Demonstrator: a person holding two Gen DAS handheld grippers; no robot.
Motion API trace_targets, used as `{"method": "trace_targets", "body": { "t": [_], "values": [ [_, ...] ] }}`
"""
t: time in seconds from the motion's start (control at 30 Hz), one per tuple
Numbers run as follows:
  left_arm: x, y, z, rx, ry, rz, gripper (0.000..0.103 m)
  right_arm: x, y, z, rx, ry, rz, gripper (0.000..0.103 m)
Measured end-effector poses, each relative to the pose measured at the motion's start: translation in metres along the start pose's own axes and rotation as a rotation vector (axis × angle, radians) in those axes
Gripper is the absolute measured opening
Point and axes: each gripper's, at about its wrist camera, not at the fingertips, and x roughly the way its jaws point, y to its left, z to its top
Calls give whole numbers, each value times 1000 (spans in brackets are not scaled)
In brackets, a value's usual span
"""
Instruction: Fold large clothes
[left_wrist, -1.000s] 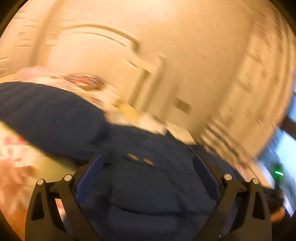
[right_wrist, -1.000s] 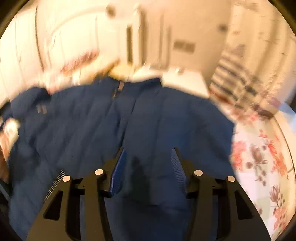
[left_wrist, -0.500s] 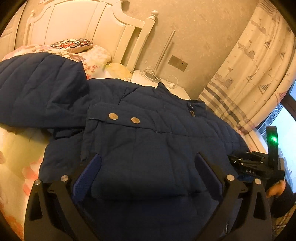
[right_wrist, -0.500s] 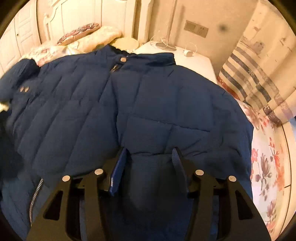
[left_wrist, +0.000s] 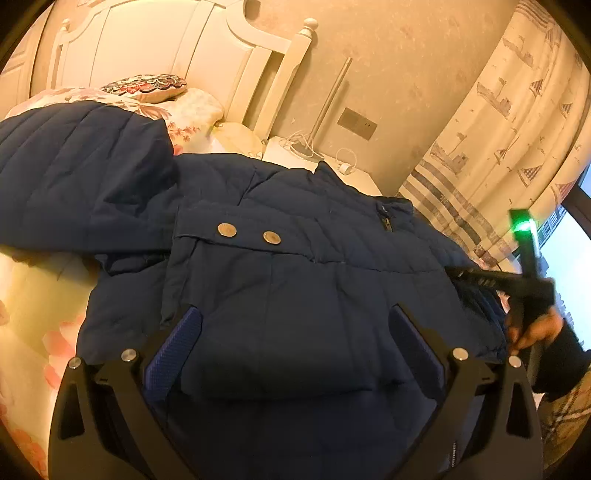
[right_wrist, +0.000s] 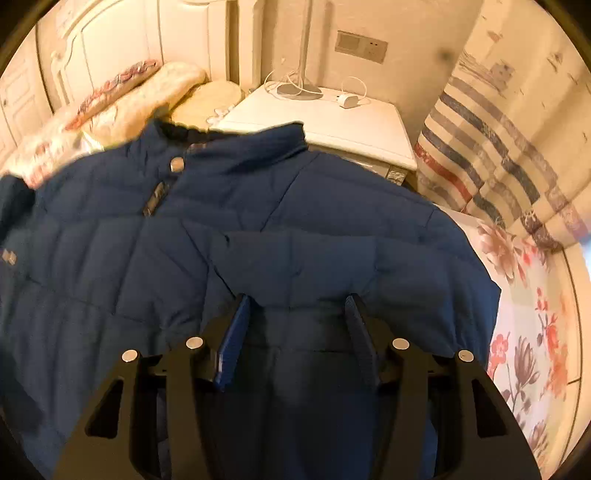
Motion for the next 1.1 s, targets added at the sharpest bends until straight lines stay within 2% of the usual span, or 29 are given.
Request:
{"method": "trace_targets", "body": {
  "t": [0.07, 0.1, 0.13, 0.17, 0.2, 0.27, 0.33, 0.4, 0.43, 0.53, 0.6, 0.67, 0.7, 0.73, 0.77, 0.83, 0.9, 0.93, 1.0, 1.07, 1.1],
  "values": [
    [1, -1, 0, 4, 5, 6, 101, -6, -22, 4, 55, -67, -63, 56],
    [1, -1, 0, 5, 5, 8, 101, -3, -29, 4, 82, -73, -84, 62],
    [1, -1, 0, 5, 4, 7, 101, 5, -39, 5, 109, -57, -104, 65],
    [1, -1, 0, 3, 4, 5, 101, 21, -54, 2, 132, 0, -113, 71],
    [1, -1, 0, 1, 4, 1, 101, 29, -62, 0, 156, 25, -80, 78],
    [1, -1, 0, 0, 4, 1, 101, 28, -77, -3, 218, 33, -16, 77],
    [1, -1, 0, -1, 4, 2, 101, 13, -77, -3, 261, 43, -51, 77],
    [2, -2, 0, 1, 5, 5, 101, -17, -58, -8, 265, -46, -20, 77],
    [2, -3, 0, 4, 6, 8, 101, -32, -40, -14, 223, -92, 14, 77],
    [1, -3, 0, 2, 5, 6, 101, -58, 23, -39, 40, -134, 70, 78],
    [0, -1, 0, -8, 0, -7, 101, -61, 62, -60, -75, -141, 88, 86],
    [-2, 2, 0, -26, -10, -29, 101, -47, 97, -80, -215, -91, 63, 87],
    [-5, 4, 1, -40, -18, -50, 101, -40, 109, -88, -254, -63, 41, 87],
    [-9, 9, 2, -61, -27, -78, 101, -38, 114, -92, -259, -72, 24, 86],
    [-15, 14, 3, -86, -44, -98, 99, -39, 109, -90, -218, -66, 41, 87],
    [-43, 34, 11, -187, -130, -113, 98, -46, 97, -83, -138, -49, 76, 87],
    [-81, 70, 20, -344, -256, -142, 98, -61, 85, -80, -96, -122, 81, 87],
    [-101, 95, 23, -448, -320, -128, 98, -66, 82, -82, -91, -146, 77, 87],
    [-131, 144, 27, -617, -399, -64, 96, -63, 75, -84, -80, -154, 52, 87],
    [-155, 187, 28, -732, -449, 25, 81, -46, 68, -90, -50, -112, 51, 87],
    [-166, 213, 28, -795, -461, 89, 79, -39, 65, -93, -29, -99, 65, 87]
  ]
}}
